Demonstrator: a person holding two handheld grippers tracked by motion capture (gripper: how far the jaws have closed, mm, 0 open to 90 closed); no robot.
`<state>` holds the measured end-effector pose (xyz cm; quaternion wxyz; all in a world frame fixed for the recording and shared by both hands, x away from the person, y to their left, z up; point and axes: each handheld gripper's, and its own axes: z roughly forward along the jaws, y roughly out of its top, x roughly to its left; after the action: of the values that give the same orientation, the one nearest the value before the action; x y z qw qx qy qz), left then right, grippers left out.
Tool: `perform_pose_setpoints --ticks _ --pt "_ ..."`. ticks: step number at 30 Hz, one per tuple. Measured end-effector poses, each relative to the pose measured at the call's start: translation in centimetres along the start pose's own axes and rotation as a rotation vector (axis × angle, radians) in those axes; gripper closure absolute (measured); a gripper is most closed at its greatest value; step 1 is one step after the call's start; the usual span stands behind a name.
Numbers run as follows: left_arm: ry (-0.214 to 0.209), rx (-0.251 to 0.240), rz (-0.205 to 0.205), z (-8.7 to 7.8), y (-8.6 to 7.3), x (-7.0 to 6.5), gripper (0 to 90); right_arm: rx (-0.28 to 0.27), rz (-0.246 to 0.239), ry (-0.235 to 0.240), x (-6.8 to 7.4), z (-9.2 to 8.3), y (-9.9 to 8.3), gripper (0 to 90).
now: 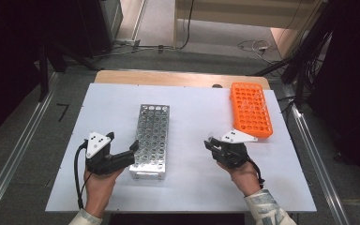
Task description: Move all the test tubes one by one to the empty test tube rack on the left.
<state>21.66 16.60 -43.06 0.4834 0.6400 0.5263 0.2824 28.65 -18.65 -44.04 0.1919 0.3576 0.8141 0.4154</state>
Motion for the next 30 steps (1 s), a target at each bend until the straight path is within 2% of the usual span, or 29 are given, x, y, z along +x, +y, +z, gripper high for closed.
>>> perform_pose_setpoints --ticks 3,4,7,8,11,12,14,16,17,18,21,27,30 --pt "-0.018 0.009 0.013 0.4 0.0 -0.6 12.8 0.015 -0.005 0.009 0.3 0.3 -0.1 73.6" --pt "-0.036 0.011 0.019 0.6 0.1 -1.1 12.8 0.015 -0.012 0.014 0.3 0.4 0.0 73.6" --pt "-0.048 0.016 0.031 0.8 0.2 -1.6 12.8 0.012 -0.015 0.015 0.4 0.3 0.1 73.7" --pt "-0.073 0.012 0.018 1.0 0.3 -2.0 13.0 0.011 -0.008 0.026 0.5 0.3 0.1 73.7" --pt "-0.080 0.016 0.034 1.3 0.3 -2.5 13.3 0.018 -0.007 0.040 0.7 0.5 0.1 73.6" --pt "-0.103 0.019 0.024 1.6 0.4 -2.8 13.6 0.020 -0.002 0.047 0.8 0.6 0.1 73.7" --pt "-0.108 0.024 0.028 1.8 0.4 -3.0 14.1 0.023 -0.015 0.056 1.1 0.8 0.2 73.7" --pt "-0.111 0.027 0.042 2.1 0.4 -3.6 14.2 0.024 -0.022 0.064 1.5 1.0 0.3 73.6" --pt "-0.128 0.027 0.056 2.3 0.4 -4.2 14.2 0.026 -0.033 0.068 1.8 1.1 0.4 73.7" --pt "-0.128 0.027 0.056 2.3 0.4 -4.2 14.2 0.029 -0.046 0.072 2.0 1.2 0.4 73.6" --pt "-0.149 0.028 0.095 2.7 0.5 -5.2 14.2 0.033 -0.064 0.069 2.4 1.3 0.4 73.6" --pt "-0.181 0.034 0.113 3.4 0.5 -6.6 15.8 0.043 -0.076 0.079 2.8 1.7 0.3 73.6" --pt "-0.209 0.030 0.126 3.8 0.7 -7.5 17.4 0.042 -0.075 0.081 2.8 1.7 0.4 73.6"
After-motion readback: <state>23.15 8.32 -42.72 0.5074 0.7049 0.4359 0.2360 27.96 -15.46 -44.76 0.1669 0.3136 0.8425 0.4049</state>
